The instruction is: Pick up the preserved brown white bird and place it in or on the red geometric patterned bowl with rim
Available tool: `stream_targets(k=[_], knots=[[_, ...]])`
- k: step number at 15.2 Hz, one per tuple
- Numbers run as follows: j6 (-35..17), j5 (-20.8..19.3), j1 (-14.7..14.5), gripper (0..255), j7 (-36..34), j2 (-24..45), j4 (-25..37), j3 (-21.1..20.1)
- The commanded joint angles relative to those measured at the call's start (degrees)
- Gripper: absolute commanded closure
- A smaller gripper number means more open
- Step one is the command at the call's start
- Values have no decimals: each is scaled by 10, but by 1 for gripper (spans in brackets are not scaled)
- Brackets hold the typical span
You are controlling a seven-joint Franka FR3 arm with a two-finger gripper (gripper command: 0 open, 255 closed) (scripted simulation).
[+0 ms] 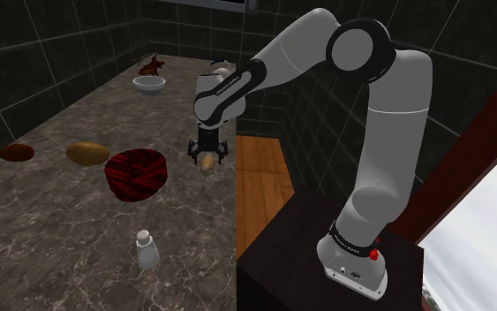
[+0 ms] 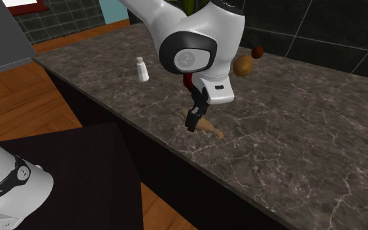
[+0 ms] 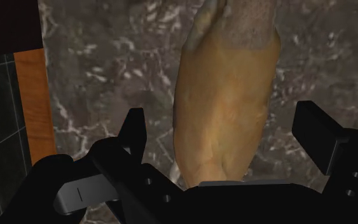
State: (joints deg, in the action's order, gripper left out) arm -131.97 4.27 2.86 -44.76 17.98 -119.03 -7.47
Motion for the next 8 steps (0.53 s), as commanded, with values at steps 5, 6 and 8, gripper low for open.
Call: stream_targets(k=[5,6,8], knots=[[0,0,0,255,0,0,0,0],[0,0,0,255,0,0,0,0],[0,0,0,255,0,0,0,0]])
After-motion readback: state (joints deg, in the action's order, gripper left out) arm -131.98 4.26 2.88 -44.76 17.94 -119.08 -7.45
